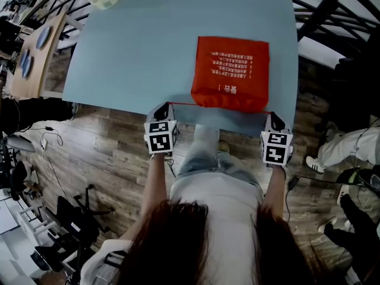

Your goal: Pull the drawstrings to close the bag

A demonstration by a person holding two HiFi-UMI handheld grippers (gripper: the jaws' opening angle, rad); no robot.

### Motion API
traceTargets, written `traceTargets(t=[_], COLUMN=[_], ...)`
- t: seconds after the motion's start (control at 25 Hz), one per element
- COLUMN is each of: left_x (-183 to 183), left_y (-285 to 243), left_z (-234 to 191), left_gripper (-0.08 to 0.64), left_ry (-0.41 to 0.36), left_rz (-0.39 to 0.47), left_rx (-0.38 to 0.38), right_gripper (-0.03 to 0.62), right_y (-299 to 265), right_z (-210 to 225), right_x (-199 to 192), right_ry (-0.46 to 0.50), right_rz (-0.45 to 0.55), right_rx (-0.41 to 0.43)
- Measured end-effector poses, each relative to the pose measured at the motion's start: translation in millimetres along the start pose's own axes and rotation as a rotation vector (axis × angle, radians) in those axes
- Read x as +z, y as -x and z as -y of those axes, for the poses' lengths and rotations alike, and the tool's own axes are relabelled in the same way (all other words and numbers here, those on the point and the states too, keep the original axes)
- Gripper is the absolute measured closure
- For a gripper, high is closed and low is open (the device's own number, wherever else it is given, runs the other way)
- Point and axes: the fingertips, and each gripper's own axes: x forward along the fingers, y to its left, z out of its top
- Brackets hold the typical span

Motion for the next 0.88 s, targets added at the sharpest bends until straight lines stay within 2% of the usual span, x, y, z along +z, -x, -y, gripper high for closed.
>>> traceTargets(t=[0.88], left_x=[-6.5], left_y=[10.4], left_z=[-9.6], left_gripper=[0.545], left_ry=[0.048], left_rz=[0.014], left_rx=[0.048], right_gripper=[0.566], right_y=[3.9], right_z=[10.6], right_x=[-7.2], right_ry=[-0.011], right_rz=[-0.005], right_rx=[-0.006])
